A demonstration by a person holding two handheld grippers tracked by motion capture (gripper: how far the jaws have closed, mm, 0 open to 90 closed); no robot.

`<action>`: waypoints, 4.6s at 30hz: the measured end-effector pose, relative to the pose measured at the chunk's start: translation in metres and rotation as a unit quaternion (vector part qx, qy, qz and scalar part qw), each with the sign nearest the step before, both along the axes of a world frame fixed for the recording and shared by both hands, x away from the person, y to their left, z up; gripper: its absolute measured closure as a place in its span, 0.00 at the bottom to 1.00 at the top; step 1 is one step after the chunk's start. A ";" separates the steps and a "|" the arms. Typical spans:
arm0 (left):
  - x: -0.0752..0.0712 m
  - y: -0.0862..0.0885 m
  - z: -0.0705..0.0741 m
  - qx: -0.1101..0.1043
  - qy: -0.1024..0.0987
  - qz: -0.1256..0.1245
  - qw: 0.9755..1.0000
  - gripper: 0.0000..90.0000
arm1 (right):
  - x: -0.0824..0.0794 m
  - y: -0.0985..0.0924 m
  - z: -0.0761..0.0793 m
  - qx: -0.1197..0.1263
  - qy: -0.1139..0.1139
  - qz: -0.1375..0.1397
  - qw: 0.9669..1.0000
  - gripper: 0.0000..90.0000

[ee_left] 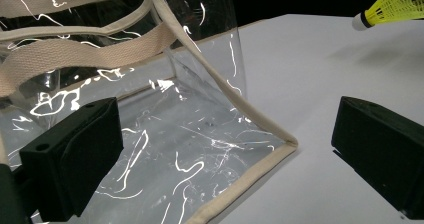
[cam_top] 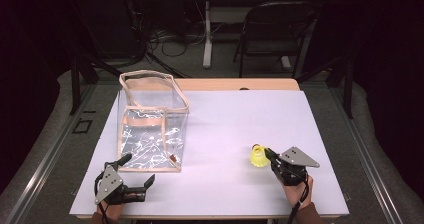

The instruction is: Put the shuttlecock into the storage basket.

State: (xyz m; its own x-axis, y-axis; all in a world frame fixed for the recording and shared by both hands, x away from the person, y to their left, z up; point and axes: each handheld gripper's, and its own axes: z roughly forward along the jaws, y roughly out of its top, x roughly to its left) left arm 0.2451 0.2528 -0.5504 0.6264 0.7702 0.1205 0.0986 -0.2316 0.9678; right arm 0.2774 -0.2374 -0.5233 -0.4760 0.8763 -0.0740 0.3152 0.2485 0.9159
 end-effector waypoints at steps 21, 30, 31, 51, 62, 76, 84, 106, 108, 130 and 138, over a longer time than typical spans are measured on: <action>0.000 0.001 0.000 0.001 -0.001 0.000 1.000 0.00 | 0.028 0.009 0.006 0.008 0.017 0.038 0.999 0.99; 0.000 0.000 0.000 0.001 -0.001 0.000 1.000 0.00 | 0.038 0.020 0.010 0.010 0.021 0.058 0.998 0.99; 0.000 0.000 0.000 0.001 -0.001 0.000 1.000 0.00 | 0.039 0.021 0.010 0.011 0.021 0.060 0.998 0.99; 0.000 0.000 0.000 0.001 0.000 -0.001 1.000 0.00 | 0.056 0.039 0.012 0.011 0.033 0.085 0.996 0.99; 0.000 0.000 0.000 0.001 -0.001 -0.001 1.000 0.00 | 0.062 0.047 0.011 0.012 0.039 0.092 0.995 0.99; 0.000 0.000 0.000 -0.001 0.001 -0.003 1.000 0.00 | 0.067 0.057 0.015 0.018 0.036 0.105 0.994 0.99; 0.001 0.000 0.000 -0.005 0.003 -0.002 1.000 0.00 | 0.073 0.067 0.017 0.023 0.037 0.116 0.992 0.99; 0.002 0.001 -0.001 -0.001 0.002 -0.003 1.000 0.00 | 0.084 0.087 0.021 0.030 0.040 0.148 0.988 0.99; 0.001 0.000 -0.001 -0.001 0.002 -0.004 1.000 0.00 | 0.085 0.089 0.022 0.030 0.041 0.150 0.987 0.99; -0.001 0.002 0.000 0.000 0.002 -0.002 1.000 0.00 | 0.099 0.107 0.045 0.021 0.029 0.171 0.985 0.99; -0.001 0.003 0.000 0.001 0.002 -0.001 1.000 0.00 | 0.106 0.111 0.054 0.020 0.029 0.174 0.984 0.99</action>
State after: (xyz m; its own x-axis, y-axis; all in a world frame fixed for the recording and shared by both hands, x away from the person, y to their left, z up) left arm 0.2438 0.2554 -0.5508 0.6289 0.7683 0.1193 0.1014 -0.2331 0.9672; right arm 0.3836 -0.1264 -0.4694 -0.7504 0.6610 -0.0065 0.2700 0.3155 0.9097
